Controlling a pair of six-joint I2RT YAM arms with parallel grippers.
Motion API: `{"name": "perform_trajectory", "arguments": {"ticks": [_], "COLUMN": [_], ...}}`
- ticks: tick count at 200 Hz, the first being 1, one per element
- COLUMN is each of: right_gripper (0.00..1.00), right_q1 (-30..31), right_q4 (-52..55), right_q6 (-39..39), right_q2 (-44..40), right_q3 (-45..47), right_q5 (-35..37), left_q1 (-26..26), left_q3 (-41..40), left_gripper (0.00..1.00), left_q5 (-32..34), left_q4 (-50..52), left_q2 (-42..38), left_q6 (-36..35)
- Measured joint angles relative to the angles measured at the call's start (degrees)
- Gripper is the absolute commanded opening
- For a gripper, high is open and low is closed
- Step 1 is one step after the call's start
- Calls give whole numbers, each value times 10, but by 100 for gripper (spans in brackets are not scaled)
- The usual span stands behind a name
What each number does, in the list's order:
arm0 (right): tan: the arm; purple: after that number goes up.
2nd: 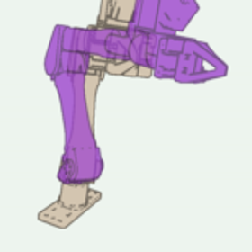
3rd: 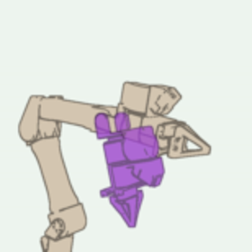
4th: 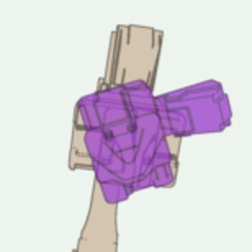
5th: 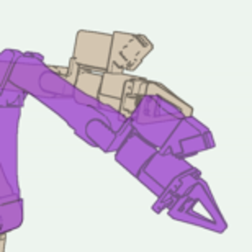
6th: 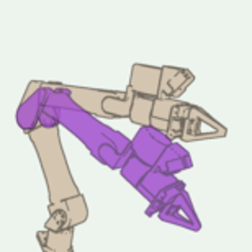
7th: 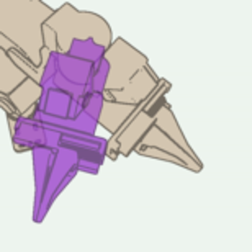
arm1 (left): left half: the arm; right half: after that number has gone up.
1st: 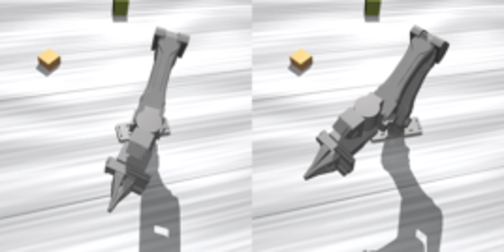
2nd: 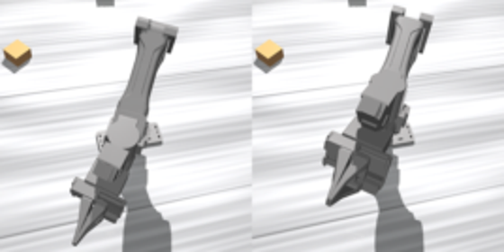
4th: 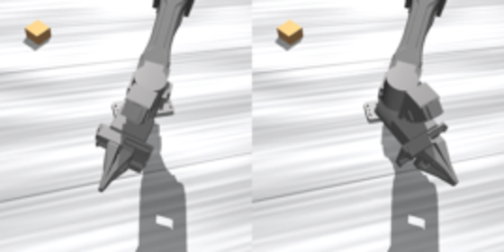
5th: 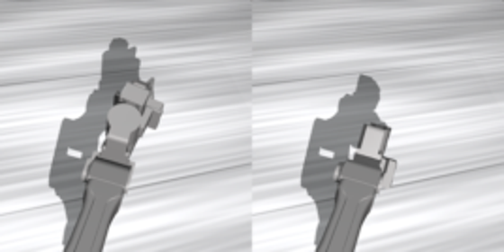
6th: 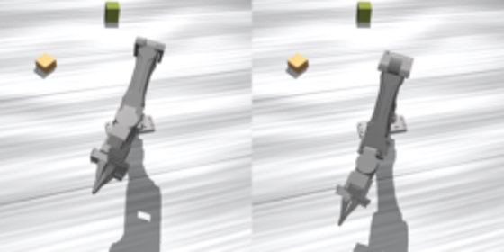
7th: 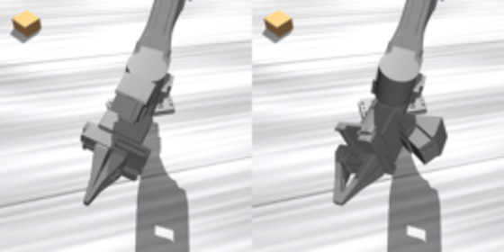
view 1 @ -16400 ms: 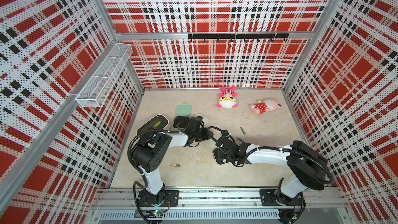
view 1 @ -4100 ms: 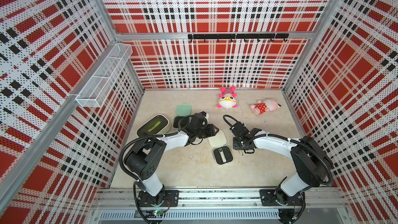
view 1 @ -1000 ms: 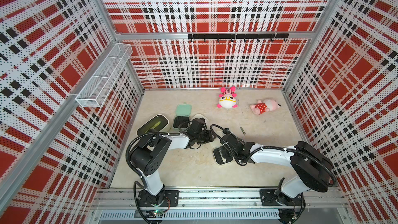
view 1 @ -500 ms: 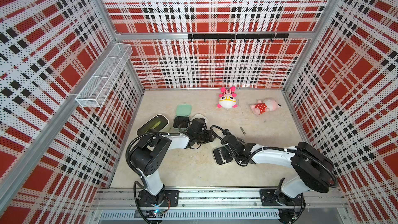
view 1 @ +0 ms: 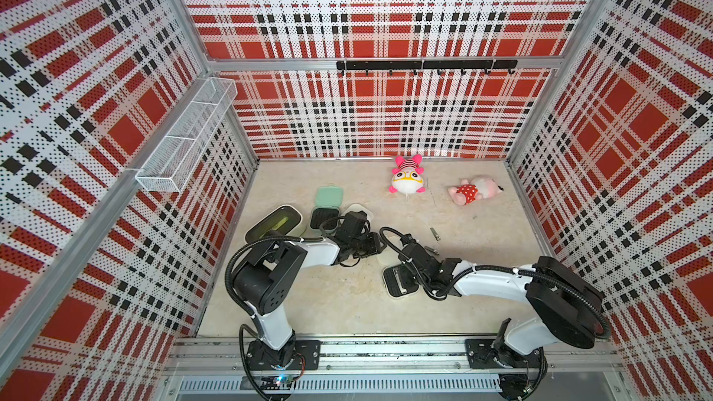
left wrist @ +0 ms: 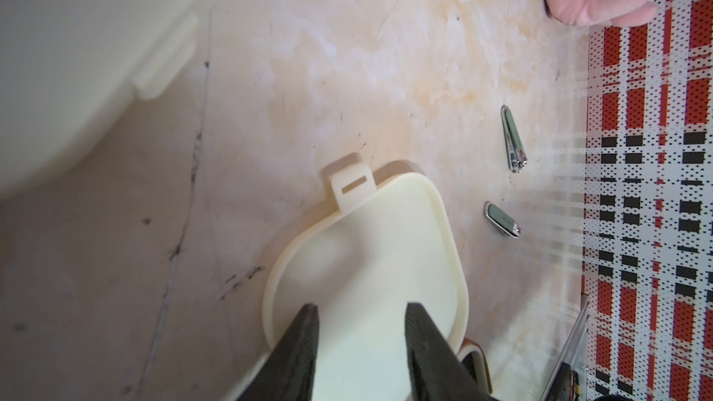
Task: Organize nail clipper sets
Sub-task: Place the nail clipper in the storage box.
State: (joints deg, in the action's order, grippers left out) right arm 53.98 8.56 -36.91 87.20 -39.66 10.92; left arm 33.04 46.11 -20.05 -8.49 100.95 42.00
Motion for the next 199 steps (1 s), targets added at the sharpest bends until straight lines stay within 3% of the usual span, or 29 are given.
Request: {"name": "perform_trajectory", "arguments": {"ticks": [199], "right_gripper": [25], "right_q1": [0], "right_q4": [1], "right_q6": [-16], "right_q2": [0], "right_q3": [0], "right_q5": [6], "left_q1": [0], "left_q3": [0], "left_gripper": [42], "left_q5": [0], "left_q4": [0], "left_q2": [0], "left_q6": [0]}}
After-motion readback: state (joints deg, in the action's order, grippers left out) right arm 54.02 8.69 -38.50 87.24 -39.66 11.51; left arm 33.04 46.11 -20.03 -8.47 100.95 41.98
